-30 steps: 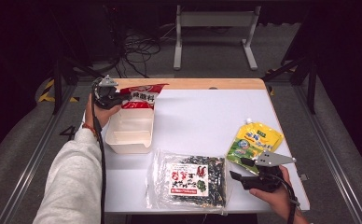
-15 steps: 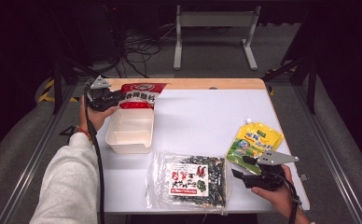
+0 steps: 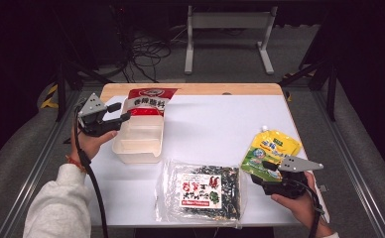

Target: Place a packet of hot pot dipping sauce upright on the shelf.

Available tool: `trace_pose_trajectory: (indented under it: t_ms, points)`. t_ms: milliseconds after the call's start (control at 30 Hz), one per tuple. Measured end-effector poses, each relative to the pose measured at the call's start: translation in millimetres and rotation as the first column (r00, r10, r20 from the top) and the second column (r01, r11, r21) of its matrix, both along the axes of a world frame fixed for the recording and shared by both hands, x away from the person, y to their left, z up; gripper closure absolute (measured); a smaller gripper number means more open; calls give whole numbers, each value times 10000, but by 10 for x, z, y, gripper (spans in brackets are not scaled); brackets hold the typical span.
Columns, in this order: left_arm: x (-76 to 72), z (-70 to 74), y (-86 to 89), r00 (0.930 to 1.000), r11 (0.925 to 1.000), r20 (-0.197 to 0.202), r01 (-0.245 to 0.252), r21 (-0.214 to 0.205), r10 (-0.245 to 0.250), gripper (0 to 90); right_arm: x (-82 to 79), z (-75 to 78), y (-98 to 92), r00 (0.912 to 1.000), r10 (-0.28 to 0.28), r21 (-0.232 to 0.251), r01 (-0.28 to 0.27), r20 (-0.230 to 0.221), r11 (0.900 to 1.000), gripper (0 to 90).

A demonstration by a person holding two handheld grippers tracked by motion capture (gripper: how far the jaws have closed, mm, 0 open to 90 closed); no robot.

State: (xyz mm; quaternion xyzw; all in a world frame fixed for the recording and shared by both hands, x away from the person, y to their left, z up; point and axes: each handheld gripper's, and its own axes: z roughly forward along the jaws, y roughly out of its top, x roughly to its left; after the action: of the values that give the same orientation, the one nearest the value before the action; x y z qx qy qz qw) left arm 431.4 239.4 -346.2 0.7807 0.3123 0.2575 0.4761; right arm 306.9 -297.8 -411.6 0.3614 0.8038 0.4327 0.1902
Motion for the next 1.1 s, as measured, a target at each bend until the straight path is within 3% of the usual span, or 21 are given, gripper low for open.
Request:
trace_pose_trajectory:
  t_ms: [167,233,333,433,533,600,667,767,867,967,1000,1100]
  points:
    - [-222,2,-50,9993,9995,198,306,100,-308,438,25,19,-31,9999,-124,16,124,37,9999,346]
    - [-397,-13,-97,9977,9978,348,578,332,-589,426,38,20,-53,9998,-176,122,176,-6,9998,347]
    - [-624,-62,-136,9952,9958,478,843,364,-860,388,43,21,-74,9997,-244,90,245,-38,9997,348]
    - [-798,-138,-178,9948,9948,401,914,460,-933,355,35,22,-81,9997,-240,49,240,-75,9997,368]
    - [-913,-206,-204,9953,9943,294,902,572,-920,302,11,17,-75,9999,55,-13,-55,-127,10000,478]
    - [-1098,-350,-239,9923,9911,-193,1234,503,-1226,280,-13,17,-61,9995,277,-42,-277,-166,9996,559]
    - [-1194,-437,-263,9896,9895,-503,1368,475,-1344,265,-39,19,-35,9984,530,2,-530,-220,9986,602]
    - [-1360,-616,-281,9821,9862,-1022,1625,325,-1584,230,-74,27,9,9964,822,107,-820,-189,9966,689]
    - [-1463,-748,-270,9727,9801,-1368,1945,387,-1876,194,-141,52,95,9890,1468,113,-1467,-155,9891,779]
    - [-1539,-863,-285,9620,9775,-1841,2093,242,-2015,180,-206,67,191,9805,1961,-70,-1962,-125,9805,819]
    - [-1539,-863,-285,9620,9775,-1841,2093,242,-2015,180,-206,67,191,9805,1961,-70,-1962,-125,9805,819]
    - [-1611,-953,-384,9387,9644,-2402,2624,328,-2472,167,-256,58,291,9740,2262,-158,-2264,-130,9739,822]
